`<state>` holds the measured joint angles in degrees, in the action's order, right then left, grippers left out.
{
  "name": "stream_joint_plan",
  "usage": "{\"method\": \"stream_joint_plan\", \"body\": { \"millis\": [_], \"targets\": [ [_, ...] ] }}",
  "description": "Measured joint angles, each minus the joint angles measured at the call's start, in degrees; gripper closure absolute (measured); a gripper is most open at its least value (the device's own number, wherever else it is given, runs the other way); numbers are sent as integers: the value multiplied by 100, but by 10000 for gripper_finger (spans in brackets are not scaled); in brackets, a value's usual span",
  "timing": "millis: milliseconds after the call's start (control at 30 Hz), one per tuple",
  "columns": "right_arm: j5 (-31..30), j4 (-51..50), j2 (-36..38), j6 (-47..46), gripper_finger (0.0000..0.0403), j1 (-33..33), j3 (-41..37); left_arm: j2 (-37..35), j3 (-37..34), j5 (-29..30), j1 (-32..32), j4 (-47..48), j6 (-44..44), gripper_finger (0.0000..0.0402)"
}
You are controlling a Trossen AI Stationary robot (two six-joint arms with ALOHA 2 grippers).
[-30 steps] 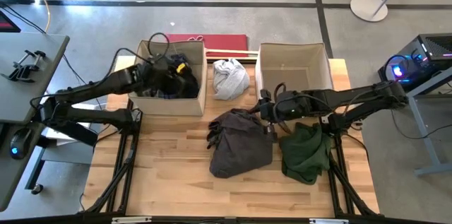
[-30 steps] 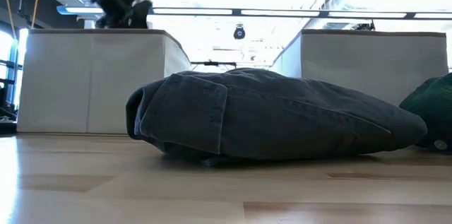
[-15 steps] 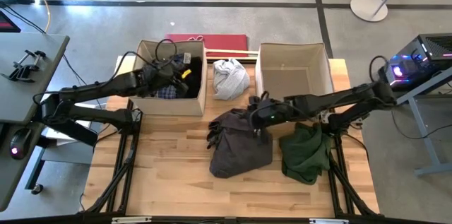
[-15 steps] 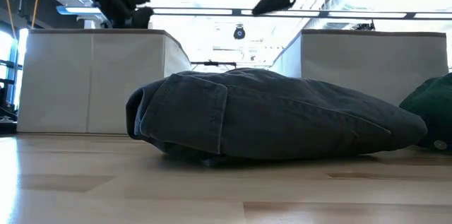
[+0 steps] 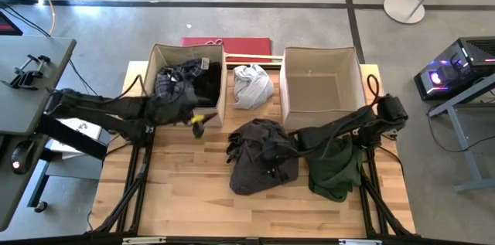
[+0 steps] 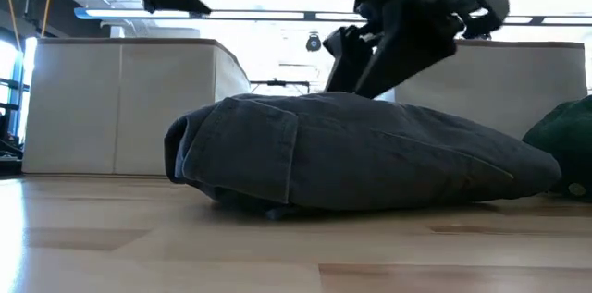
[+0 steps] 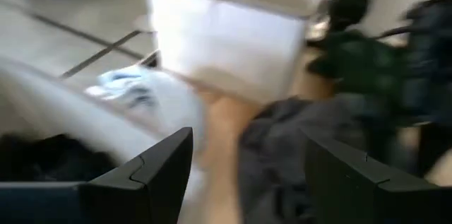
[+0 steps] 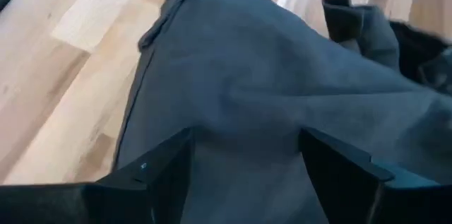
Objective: Sort clothes
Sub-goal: Put the grey shirt into the left laundry organizer
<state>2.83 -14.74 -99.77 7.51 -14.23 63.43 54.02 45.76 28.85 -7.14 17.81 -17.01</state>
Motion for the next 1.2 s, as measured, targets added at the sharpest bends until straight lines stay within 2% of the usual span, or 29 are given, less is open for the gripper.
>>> {"method": "stream_joint_plan", "body": {
  "millis": [167, 267, 367, 467, 567, 633, 767, 867, 900, 1000, 1067, 1200],
  "targets": [
    [-89, -401, -68, -760, 102, -5, 167, 118, 2, 131, -1073, -118, -536, 158],
    [-119, -383, -298, -902, 73, -8, 174, 262, -4, 623, -1648, -129, -703, 158],
    [-97, -255, -768, -1032, 66, 3, 183, 399, -4, 1229, -2062, -132, -867, 158],
    [-25, 31, -1292, -1039, 75, -31, 207, 514, -4, 1609, -2346, -137, -1020, 158],
    [-192, 562, -1717, -1051, 107, -135, 240, 591, -4, 1827, -2524, -141, -1079, 158],
    [-222, 843, -1887, -1099, 147, -170, 255, 644, -4, 1983, -2613, -156, -952, 158],
    [-123, 1102, -1921, -1298, 267, -215, 250, 769, -4, 2318, -2814, -241, -353, 158],
    [-110, 873, -1533, -1263, 357, -228, 177, 871, -4, 2461, -2940, -485, 7, 158],
    [-119, 760, -1325, -1250, 369, -229, 154, 908, -4, 2497, -2960, -666, 115, 158],
    [-399, 407, -640, -1196, 369, -243, 91, 1036, -4, 2580, -3024, -1356, 509, 158],
    [-679, 510, -73, -1190, 367, -244, 124, 1177, -4, 2565, -3063, -1887, 967, 158],
    [-1179, 502, 724, -945, 365, -229, 153, 1601, -4, 2295, -3105, -3040, 1892, 158]
  ]
}}
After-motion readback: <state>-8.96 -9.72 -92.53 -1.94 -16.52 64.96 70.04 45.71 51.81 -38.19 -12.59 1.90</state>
